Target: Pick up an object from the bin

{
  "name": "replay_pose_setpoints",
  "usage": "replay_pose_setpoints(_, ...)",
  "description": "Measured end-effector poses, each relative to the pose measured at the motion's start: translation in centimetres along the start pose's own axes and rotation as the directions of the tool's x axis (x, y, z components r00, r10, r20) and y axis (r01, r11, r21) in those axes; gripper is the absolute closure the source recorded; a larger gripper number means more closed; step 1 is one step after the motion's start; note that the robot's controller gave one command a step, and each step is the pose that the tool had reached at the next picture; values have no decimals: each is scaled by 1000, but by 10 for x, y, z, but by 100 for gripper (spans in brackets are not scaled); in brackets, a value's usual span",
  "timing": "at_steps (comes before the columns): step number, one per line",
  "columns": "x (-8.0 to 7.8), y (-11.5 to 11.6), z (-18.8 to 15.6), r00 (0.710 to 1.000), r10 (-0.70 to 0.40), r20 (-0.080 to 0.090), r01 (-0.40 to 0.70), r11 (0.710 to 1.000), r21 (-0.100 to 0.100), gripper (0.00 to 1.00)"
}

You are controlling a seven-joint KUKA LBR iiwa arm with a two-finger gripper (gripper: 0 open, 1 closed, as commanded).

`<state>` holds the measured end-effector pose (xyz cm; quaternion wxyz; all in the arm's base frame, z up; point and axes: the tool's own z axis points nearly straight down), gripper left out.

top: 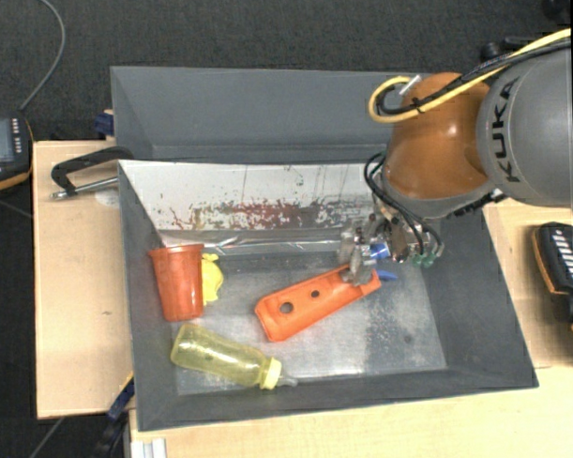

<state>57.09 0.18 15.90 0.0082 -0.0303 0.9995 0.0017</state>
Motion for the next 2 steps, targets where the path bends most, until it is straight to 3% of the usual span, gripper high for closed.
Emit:
replay_pose_setpoints(1,0,0,0,1000,0,0,0,1000,0,100)
replay_pose_setpoints(2,-6,-11,-120,999,-44,8,44,999,0,100)
